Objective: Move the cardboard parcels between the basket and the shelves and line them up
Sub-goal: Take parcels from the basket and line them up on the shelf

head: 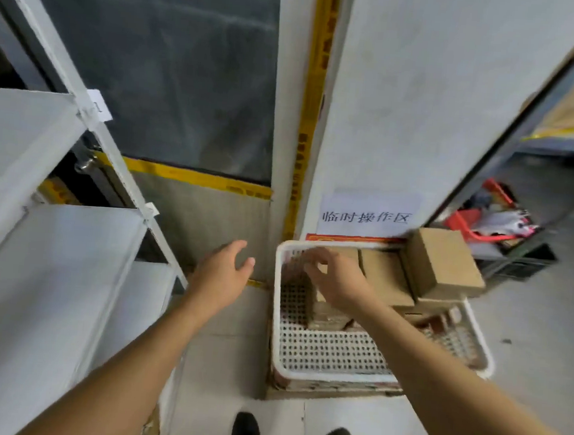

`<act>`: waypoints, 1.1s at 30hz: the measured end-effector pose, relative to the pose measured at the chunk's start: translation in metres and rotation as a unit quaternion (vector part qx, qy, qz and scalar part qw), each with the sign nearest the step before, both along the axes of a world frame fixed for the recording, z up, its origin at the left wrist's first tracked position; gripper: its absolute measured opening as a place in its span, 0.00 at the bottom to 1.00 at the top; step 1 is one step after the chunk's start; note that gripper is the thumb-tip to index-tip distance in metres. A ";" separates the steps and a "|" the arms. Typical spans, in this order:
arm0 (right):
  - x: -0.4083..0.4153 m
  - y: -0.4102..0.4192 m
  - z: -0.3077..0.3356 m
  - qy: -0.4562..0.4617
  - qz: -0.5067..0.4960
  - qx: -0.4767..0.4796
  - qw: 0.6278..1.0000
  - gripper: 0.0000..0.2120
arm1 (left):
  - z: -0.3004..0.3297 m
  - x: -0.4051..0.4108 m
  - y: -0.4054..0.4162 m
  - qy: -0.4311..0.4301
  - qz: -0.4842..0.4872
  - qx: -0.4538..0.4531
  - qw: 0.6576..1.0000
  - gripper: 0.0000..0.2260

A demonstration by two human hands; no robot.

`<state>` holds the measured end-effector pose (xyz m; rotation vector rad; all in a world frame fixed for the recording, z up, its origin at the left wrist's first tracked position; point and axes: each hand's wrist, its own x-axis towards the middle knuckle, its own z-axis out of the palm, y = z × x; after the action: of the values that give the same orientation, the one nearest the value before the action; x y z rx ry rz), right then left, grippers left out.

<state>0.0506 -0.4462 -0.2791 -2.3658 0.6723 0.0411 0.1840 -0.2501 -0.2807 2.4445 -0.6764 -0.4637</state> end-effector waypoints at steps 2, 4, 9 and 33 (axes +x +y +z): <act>-0.019 -0.023 -0.009 0.020 -0.044 0.001 0.999 0.16 | -0.013 -0.004 -0.035 0.011 -0.042 0.013 0.999 0.21; -0.038 -0.045 -0.017 0.037 -0.084 0.001 0.996 0.20 | -0.023 -0.011 -0.068 0.027 -0.084 0.016 0.996 0.21; -0.084 -0.106 -0.036 0.053 -0.142 -0.008 0.988 0.21 | -0.044 -0.035 -0.152 0.051 -0.175 0.030 0.983 0.23; -0.178 -0.420 -0.168 0.057 -0.259 0.083 0.961 0.38 | -0.173 -0.152 -0.484 0.258 -0.106 0.084 0.957 0.36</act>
<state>-0.1275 -0.8664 -0.4474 -1.9748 1.2747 0.0036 0.0316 -0.7346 -0.4536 2.2565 -0.6905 -1.2370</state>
